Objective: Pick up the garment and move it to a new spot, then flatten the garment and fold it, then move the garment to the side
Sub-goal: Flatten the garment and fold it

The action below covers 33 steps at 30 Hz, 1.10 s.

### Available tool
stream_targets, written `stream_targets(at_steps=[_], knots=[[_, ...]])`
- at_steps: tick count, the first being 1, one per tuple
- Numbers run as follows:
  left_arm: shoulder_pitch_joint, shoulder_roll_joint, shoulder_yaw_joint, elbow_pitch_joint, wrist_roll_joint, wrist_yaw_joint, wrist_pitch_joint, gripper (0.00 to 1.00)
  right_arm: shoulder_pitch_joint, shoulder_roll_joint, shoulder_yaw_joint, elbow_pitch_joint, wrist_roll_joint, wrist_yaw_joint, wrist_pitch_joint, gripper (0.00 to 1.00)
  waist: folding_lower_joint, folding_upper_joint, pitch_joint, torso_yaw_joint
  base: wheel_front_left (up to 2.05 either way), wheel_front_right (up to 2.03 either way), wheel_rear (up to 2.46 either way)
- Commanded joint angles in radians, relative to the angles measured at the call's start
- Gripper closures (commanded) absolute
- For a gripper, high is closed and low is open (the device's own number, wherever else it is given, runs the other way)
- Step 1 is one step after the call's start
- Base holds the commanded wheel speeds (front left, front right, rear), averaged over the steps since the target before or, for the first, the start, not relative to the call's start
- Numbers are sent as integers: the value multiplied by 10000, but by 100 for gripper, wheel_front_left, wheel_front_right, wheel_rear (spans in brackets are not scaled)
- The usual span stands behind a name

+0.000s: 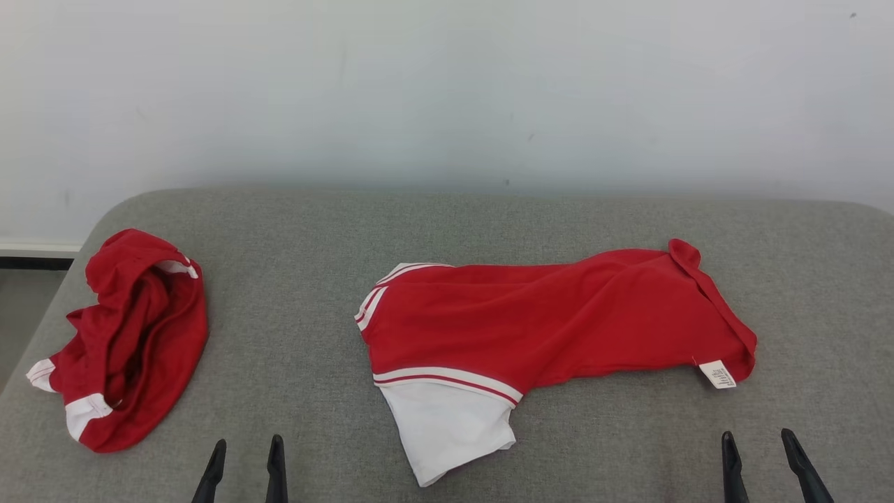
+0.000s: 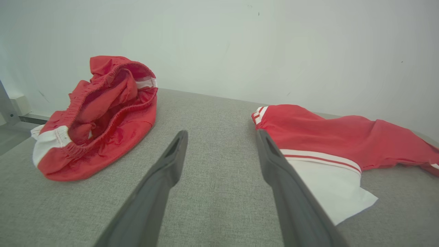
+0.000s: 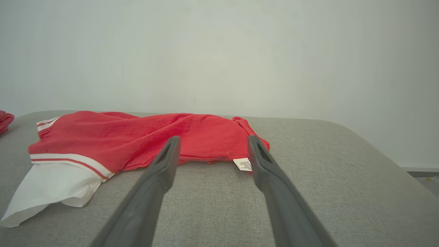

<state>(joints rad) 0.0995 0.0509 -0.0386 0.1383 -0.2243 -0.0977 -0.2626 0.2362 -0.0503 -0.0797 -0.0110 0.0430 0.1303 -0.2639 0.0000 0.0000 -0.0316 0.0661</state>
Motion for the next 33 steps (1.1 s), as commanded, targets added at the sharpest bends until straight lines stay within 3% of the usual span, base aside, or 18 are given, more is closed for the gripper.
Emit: stream_targets(at_steps=[1, 17, 24, 28, 33], knots=[[85, -11, 29, 36, 44, -51, -32, 0, 111, -1, -74, 50, -26, 5, -6, 0, 0, 0, -23, -21, 0, 0, 0], [-21, -11, -117, 303, -76, -141, -32, 0, -176, 1, -261, 228, 422, 5, -6, 0, 0, 0, 60, -61, 0, 0, 0], [-559, -8, -1224, 1253, -251, -257, -32, 0, -455, 1, -520, 753, 166, 5, -6, 0, 0, 0, 212, -85, 0, 0, 0], [-1613, -5, -2260, 3007, -699, -311, 46, 0, -1146, -32, -614, 1783, -139, 5, 488, 0, 0, 0, 508, -182, 0, 0, 0], [-2534, -2, -2953, 4060, -1257, -333, 274, 0, -1979, -258, -461, 2380, -188, 5, 890, 0, 0, 0, 899, -373, 0, 0, 0]])
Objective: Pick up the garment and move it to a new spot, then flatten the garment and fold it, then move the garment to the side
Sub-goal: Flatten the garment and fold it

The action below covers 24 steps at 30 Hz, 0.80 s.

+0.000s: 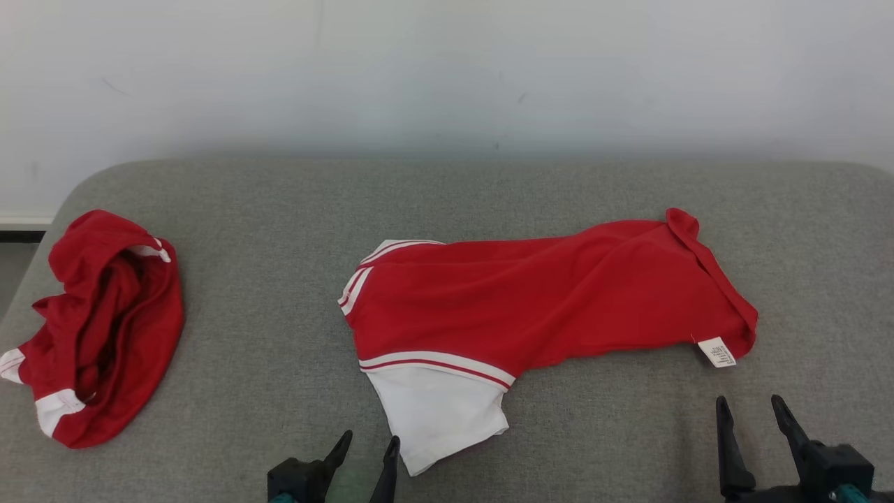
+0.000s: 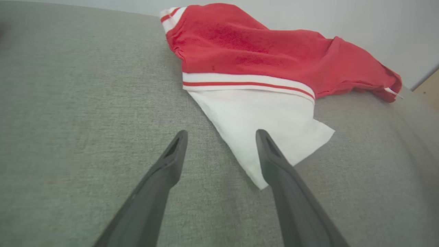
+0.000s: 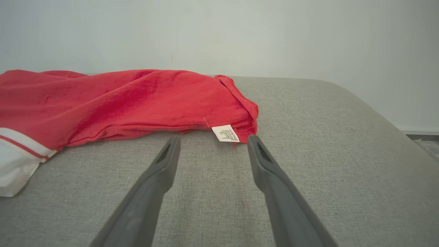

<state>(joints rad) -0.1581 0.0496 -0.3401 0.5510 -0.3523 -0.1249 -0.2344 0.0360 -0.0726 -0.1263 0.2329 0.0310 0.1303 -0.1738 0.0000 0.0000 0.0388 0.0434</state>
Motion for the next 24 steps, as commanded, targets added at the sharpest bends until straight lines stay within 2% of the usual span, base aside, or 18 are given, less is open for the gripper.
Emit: stream_targets(at_steps=[1, 6, 14, 16, 17, 24], knots=[[-165, 13, -75, 157, -86, -63, 49, 0, -189, -68, 21, 105, -29, 5, 80, 0, 0, 0, 263, -191, 0, 0, 0], [-1001, 11, -626, 1202, -688, 160, 509, 0, -1244, -261, 164, 927, 49, 5, 231, 0, 0, 0, 606, -421, 0, 0, 0], [-1597, 8, -1438, 2127, -1625, 478, 850, 0, -2593, -472, -81, 2320, -148, 5, 368, 0, 0, 0, 898, -553, 0, 0, 0], [-1645, -8, -1670, 2269, -1817, 470, 947, 60, -2916, -532, -194, 2660, -196, 5, 505, 0, 0, 0, 936, -543, 0, 0, 0], [-1650, -22, -1804, 2330, -1855, 442, 1020, 100, -3072, -558, -257, 2851, -264, 5, 605, 0, 0, 0, 953, -536, 0, 0, 0], [-1857, -1, -2233, 2620, -2201, 412, 920, 100, -4141, -782, -1002, 4172, -1043, 5, 1204, 0, 0, 0, 1179, -256, 0, 0, 0]])
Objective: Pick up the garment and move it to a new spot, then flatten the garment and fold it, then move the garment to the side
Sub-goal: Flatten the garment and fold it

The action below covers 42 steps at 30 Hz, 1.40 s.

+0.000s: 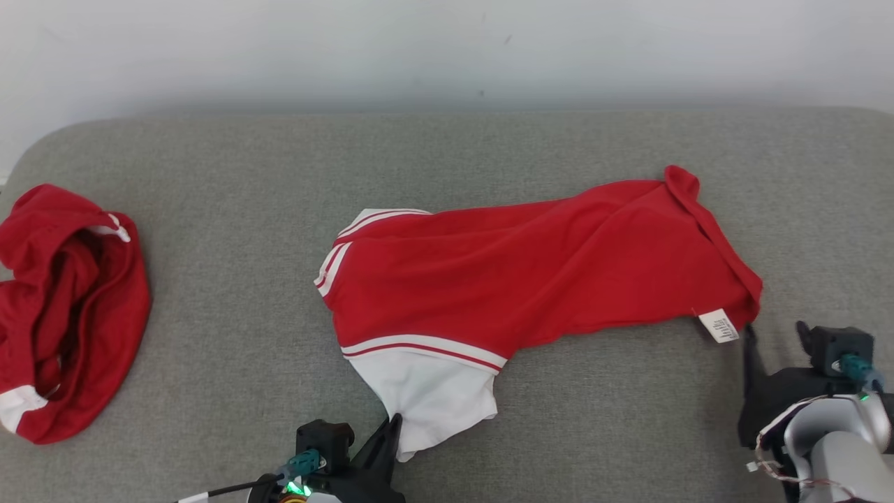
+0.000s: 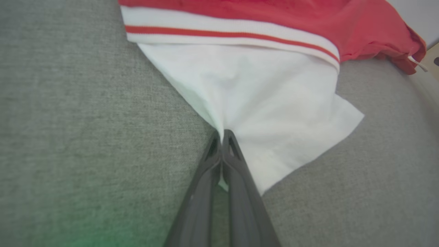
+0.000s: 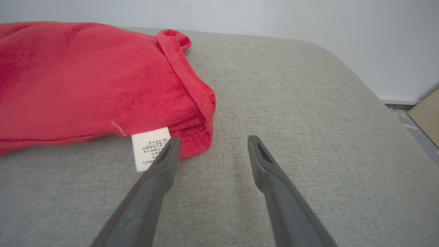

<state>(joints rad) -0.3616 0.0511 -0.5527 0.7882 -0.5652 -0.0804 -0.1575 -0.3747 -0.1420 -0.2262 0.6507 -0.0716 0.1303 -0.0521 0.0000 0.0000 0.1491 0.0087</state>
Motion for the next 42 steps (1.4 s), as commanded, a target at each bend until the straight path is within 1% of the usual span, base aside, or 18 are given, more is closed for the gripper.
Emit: stream_targets(at_steps=[1, 4, 11, 13, 14, 16, 17, 18, 19, 20, 21, 22, 26, 30, 33, 35, 38, 42], knots=[[132, -15, -141, 282, -100, -20, 111, 100, -165, -97, -187, 173, -196, 5, 57, 0, 0, 0, 121, 159, 0, 0, 0], [-32, 5, -213, 346, -130, 6, -12, 100, -501, 2, -703, 554, -653, 5, 82, 0, 0, 0, 269, 360, 0, 0, 0], [-325, 94, -213, 514, -104, 110, -297, 100, -1175, 68, -1317, 1380, -1215, 5, -178, 0, 0, 0, 607, 690, 0, 0, 0], [-394, 112, -218, 539, -93, 103, -360, 100, -1324, 79, -1554, 1580, -1334, 5, -259, 13, 0, 0, 686, 762, 0, 0, 0], [-413, 120, -216, 547, -98, 94, -401, 100, -1391, 87, -1641, 1646, -1418, 5, -339, 22, 0, 0, 723, 782, 0, 0, 0], [-457, 134, -197, 562, -113, 106, -453, 100, -1507, 125, -1766, 1752, -1617, 5, -499, 48, 0, 0, 804, 797, 0, 0, 0], [-477, 149, -184, 568, -122, 112, -485, 100, -1563, 152, -1801, 1814, -1684, 5, -565, 52, 0, 0, 843, 796, 0, 0, 0], [-494, 168, -175, 576, -130, 111, -486, 100, -1618, 160, -1828, 1883, -1758, 5, -628, 53, 0, 0, 870, 792, 0, 0, 0], [-504, 194, -167, 588, -141, 106, -506, 100, -1661, 166, -1857, 1952, -1822, 5, -670, 61, 0, 0, 889, 783, 0, 0, 0], [-511, 213, -149, 601, -158, 116, -544, 100, -1684, 165, -1890, 2026, -1881, 5, -746, 76, 0, 0, 904, 771, 0, 0, 0], [-511, 213, -149, 601, -158, 116, -544, 100, -1684, 165, -1890, 2026, -1881, 5, -746, 76, 0, 0, 904, 771, 0, 0, 0], [-521, 229, -135, 611, -172, 127, -572, 100, -1692, 147, -1924, 2104, -1916, 5, -812, 99, 0, 0, 913, 757, 0, 0, 0], [-589, 287, 48, 499, -259, 258, -723, 100, -1805, 114, -2000, 2307, -1789, 5, -1230, 100, 0, 0, 861, 697, 0, 0, 0], [-630, 344, 742, -211, -631, 166, -1007, 100, -1911, 433, -1733, 2513, -420, 5, -1336, 100, 0, 0, 643, 658, 0, 0, 0], [-675, 518, 1571, -1243, -954, 59, -1083, 100, -1925, 632, -868, 2218, 1757, 5, -1033, 100, 0, 0, 436, 595, 0, 0, 0], [-709, 819, 2101, -2061, -894, 17, -1092, 100, -1640, 655, -62, 1527, 3361, 5, -457, 100, 0, 0, 285, 521, 0, 0, 0], [-758, 1150, 2661, -3062, -996, -53, -1083, 100, -944, 460, 955, -183, 5533, 5, 592, 100, 0, 0, 53, 399, 0, 0, 0], [-1115, 1590, 3066, -4082, -1269, -121, -890, 100, -132, -14, 1591, -2475, 7435, 5, 1537, 100, 0, 0, -238, 268, 0, 0, 0]])
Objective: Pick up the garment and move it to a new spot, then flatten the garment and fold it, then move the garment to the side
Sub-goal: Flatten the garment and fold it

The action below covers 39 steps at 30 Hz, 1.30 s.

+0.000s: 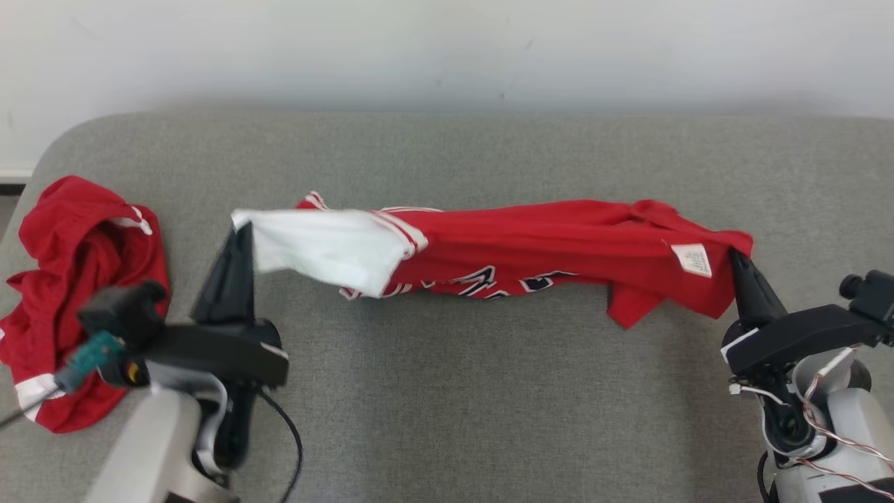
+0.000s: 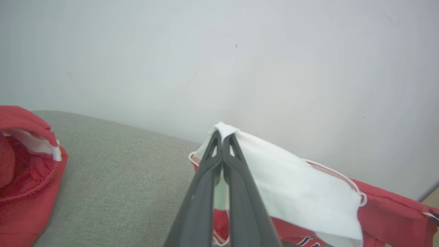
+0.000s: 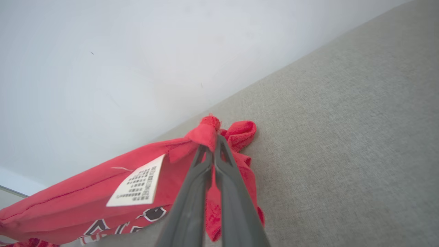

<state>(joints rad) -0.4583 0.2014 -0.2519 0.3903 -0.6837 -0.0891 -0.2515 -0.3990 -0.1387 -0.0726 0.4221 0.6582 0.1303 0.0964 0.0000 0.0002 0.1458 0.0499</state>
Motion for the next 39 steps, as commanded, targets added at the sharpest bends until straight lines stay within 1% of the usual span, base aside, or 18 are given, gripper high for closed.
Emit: stream_targets(at_steps=[1, 5, 8, 12, 14, 16, 19, 20, 21, 22, 23, 26, 30, 34, 39], knots=[[-254, 197, 108, -339, -157, -50, 191, 100, 271, -110, 115, -647, 466, 5, 215, 100, 0, -2, -263, -170, 0, 0, 0], [-827, 607, 162, -983, -219, -20, 874, 100, 589, -199, 182, -2134, 1544, 5, 893, 100, 0, -2, -485, -250, 0, 0, 0], [-1256, 838, 58, -1197, -145, -6, 1382, 100, 685, -157, 65, -2884, 2171, 5, 1594, 100, 0, -2, -640, -308, 0, 0, 0], [-1805, 920, -181, -1191, -120, -67, 1942, 100, 695, 222, -212, -3432, 3180, 6, 2963, 100, 0, -2, -772, -407, 0, 0, 0], [-2069, 954, -223, -1120, -232, -63, 2148, 100, 655, 360, -447, -3591, 3477, 6, 3578, 100, 0, -2, -818, -466, 0, 0, 0], [-2346, 1054, -192, -1029, -208, -74, 2237, 100, 545, 526, -728, -3796, 3602, 6, 3890, 100, 0, -2, -850, -527, 0, 0, 0], [-2786, 1124, -73, -798, -142, 15, 2206, 100, 245, 736, -1371, -3915, 3795, 6, 4064, 100, 0, -2, -912, -625, 0, 0, 0], [-3203, 1064, 126, -651, -316, 116, 2151, 100, -189, 812, -1868, -3767, 3832, 6, 4000, 100, 0, -2, -943, -722, 0, 0, 0], [-3416, 1018, 227, -569, -342, 194, 2099, 100, -469, 843, -2139, -3646, 3870, 6, 3943, 100, 0, -2, -961, -770, 0, 0, 0], [-3416, 1018, 227, -569, -342, 194, 2099, 100, -469, 843, -2139, -3646, 3870, 6, 3943, 100, 0, -2, -961, -770, 0, 0, 0], [-3632, 994, 315, -485, -341, 261, 2065, 100, -783, 861, -2405, -3439, 3955, 5, 3952, 100, 0, -2, -979, -820, 0, 0, 0], [-4233, 857, 441, -188, -457, 422, 2130, 100, -1811, 884, -2872, -2395, 4581, 5, 3711, 100, 0, -2, -1022, -939, 0, 0, 0], [-4929, 647, 124, 84, -568, 293, 2678, 100, -2831, 884, -2719, -1324, 4659, 7, 4075, 100, 0, -2, -959, -1077, 0, 0, 0], [-5441, 506, -45, 294, -584, 293, 2955, 100, -3382, 884, -2429, -1136, 4204, 7, 4222, 100, 0, -2, -763, -1222, 0, 0, 0], [-5955, 484, -37, 545, -697, 408, 3268, 100, -4342, 882, -2556, -746, 3591, 7, 3832, 100, 0, -2, -351, -1554, 0, 0, 0]])
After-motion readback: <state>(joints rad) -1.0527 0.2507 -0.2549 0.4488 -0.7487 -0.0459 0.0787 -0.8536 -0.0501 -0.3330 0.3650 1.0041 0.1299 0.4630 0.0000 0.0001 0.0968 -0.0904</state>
